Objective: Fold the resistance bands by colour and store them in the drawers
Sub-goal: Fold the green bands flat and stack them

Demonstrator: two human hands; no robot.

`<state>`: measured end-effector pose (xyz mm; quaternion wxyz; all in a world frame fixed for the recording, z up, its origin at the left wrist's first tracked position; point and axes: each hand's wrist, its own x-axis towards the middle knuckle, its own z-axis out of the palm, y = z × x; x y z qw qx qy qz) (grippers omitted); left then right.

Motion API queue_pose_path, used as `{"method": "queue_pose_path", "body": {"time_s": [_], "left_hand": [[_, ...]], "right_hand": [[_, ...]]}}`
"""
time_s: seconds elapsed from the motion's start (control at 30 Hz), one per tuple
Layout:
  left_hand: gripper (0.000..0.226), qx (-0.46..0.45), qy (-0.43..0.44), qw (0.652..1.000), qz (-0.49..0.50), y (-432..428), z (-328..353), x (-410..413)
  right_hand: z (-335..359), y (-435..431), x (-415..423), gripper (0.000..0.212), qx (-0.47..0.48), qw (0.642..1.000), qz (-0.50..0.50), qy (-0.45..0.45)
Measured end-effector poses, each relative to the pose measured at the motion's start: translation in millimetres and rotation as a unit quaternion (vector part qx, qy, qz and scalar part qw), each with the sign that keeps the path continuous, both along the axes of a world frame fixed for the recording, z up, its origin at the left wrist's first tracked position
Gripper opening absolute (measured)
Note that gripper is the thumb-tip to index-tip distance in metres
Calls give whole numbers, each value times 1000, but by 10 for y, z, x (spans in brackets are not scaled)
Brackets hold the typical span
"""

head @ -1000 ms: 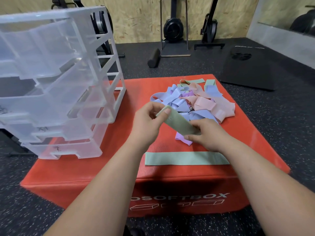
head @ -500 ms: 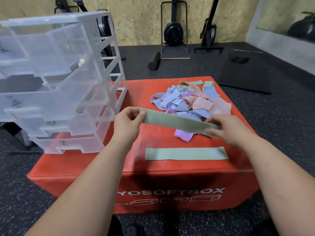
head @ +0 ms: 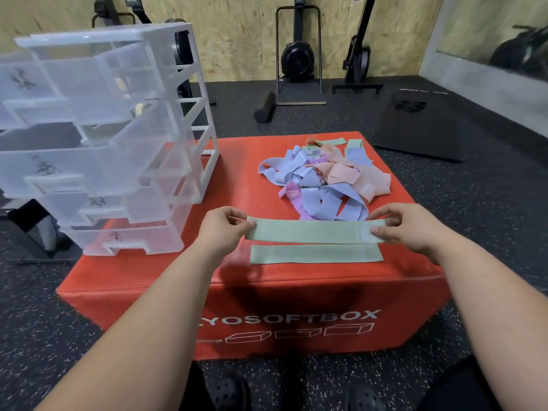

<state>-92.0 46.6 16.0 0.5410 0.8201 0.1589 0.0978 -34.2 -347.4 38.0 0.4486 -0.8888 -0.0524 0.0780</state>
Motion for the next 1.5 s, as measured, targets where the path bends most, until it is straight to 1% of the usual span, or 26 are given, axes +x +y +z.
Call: {"method": "queue_pose_path", "body": {"time_s": [0.1, 0.17, 0.23, 0.37, 0.5, 0.87, 1.0, 1.1, 1.17, 1.23, 1.3, 1.37, 1.5], "left_hand": [[12, 85, 23, 996, -31, -17, -41, -50], [12, 125, 39, 991, -43, -27, -76, -59], [12, 148, 54, 986, -47, -42, -105, -62], [12, 205, 77, 974, -54, -74, -135, -60], [14, 253, 92, 961, -57, -98, -200, -42], [15, 334, 114, 934, -52, -150, -283, 31], [18, 361, 121, 922, -68, -147, -256, 41], [31, 375, 77, 917, -108, -102, -213, 55], [46, 359, 46, 916, -171, -60, -177, 54], [63, 353, 46, 904, -236, -35, -163, 32], [72, 369, 61, 887, -272, -38, -182, 9], [71, 398, 61, 872, -278, -63, -192, 2], [59, 419, 43, 867, -266, -84, -156, 12]], "right_hand": [[-129, -36, 17, 27, -43, 999, -19, -6], [-173, -10, 19, 27, -76, 997, -25, -22], [-189, 33, 20, 26, -114, 992, -26, -39], [-222, 103, 34, 25, -160, 985, -29, -58], [-232, 134, 38, 25, -198, 979, -21, -54], [-353, 155, 97, 29, -248, 968, 8, -28], [-341, 126, 110, 34, -267, 963, 25, -28], [-254, 71, 113, 41, -280, 958, 54, -42], [-192, 35, 101, 51, -272, 957, 94, -28], [-183, 21, 83, 62, -280, 951, 130, -4], [-222, 35, 74, 64, -302, 943, 139, -7], [-254, 62, 76, 60, -316, 940, 130, -27], [-260, 98, 100, 53, -347, 928, 127, -41]]}}
